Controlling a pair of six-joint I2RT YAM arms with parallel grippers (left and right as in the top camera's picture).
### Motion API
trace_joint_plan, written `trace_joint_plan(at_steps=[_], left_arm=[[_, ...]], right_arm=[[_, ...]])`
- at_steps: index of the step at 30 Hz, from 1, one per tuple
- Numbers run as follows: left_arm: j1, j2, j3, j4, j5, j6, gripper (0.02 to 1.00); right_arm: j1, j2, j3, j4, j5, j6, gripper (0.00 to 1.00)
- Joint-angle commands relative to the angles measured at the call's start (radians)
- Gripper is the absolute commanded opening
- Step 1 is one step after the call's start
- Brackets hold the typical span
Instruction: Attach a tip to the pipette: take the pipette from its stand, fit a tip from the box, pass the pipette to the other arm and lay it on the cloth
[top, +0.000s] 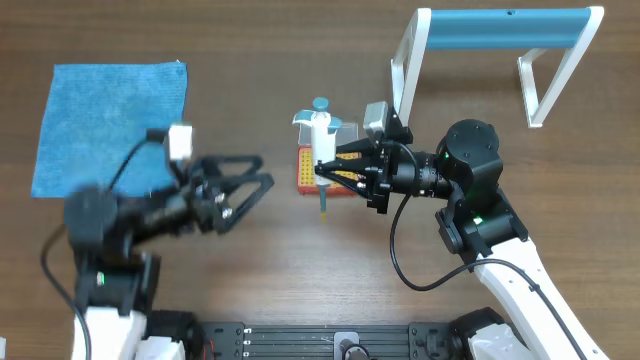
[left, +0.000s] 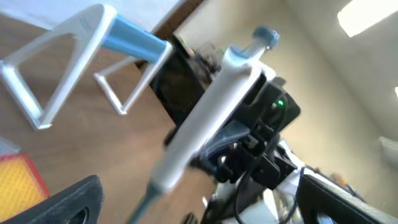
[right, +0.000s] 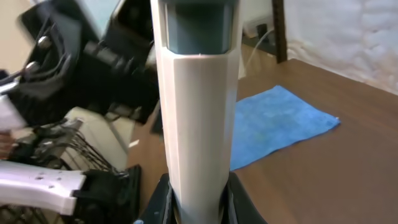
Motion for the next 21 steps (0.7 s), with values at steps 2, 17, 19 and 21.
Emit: trace_joint_plan(at_steps=[2, 17, 19, 21], left_arm=[[-0.106, 0.323, 0.225, 0.018, 0.229, 0.343, 1.0], [-0.273, 0.469, 0.23, 0.314, 0.213, 0.347, 0.318], [-0.273, 0.469, 0.23, 0.314, 0.213, 0.347, 0.272], [-0.273, 0.469, 0.23, 0.314, 0.212, 0.347, 0.185]], right_arm=[[-0.001, -0.009, 0.005, 0.009, -0.122, 0.092, 0.075], [-0.001, -0.009, 0.005, 0.009, -0.122, 0.092, 0.075], [-0.001, -0.009, 0.005, 0.009, -0.121, 0.092, 0.077], [-0.001, -0.009, 0.005, 0.009, -0.121, 0.091, 0.075]])
